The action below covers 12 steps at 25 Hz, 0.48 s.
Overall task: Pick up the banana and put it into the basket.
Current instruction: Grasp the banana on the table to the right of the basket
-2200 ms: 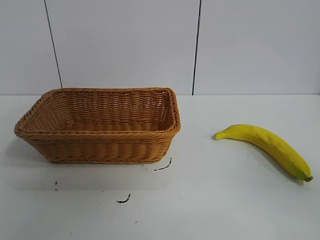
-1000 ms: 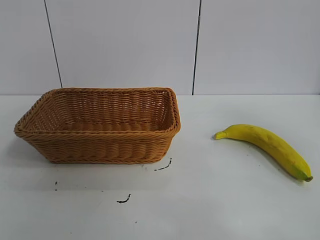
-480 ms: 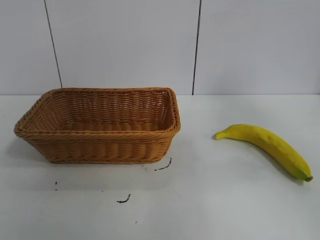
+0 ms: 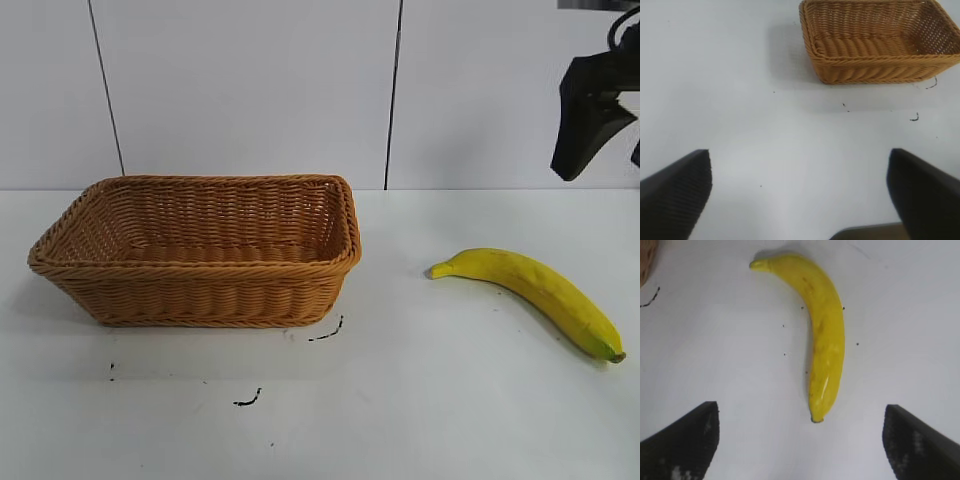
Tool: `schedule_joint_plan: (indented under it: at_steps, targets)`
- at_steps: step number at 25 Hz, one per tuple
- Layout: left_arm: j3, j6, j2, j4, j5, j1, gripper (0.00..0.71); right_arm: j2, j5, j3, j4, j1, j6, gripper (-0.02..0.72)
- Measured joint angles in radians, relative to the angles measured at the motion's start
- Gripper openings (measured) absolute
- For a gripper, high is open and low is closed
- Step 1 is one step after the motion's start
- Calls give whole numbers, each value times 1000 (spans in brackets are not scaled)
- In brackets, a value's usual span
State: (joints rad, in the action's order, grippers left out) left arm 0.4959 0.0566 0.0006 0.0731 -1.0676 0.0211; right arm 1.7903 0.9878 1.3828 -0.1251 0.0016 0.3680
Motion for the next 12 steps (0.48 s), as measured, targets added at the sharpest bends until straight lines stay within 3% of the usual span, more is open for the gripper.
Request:
schedule_joint_plan:
  at_steps: [9,12]
  targets:
    - [0,0,0,0,0,0,690,194,-52,11,36,0,38,615]
    - [0,0,0,0,0,0,690,232,-108,11,52,0,43,615]
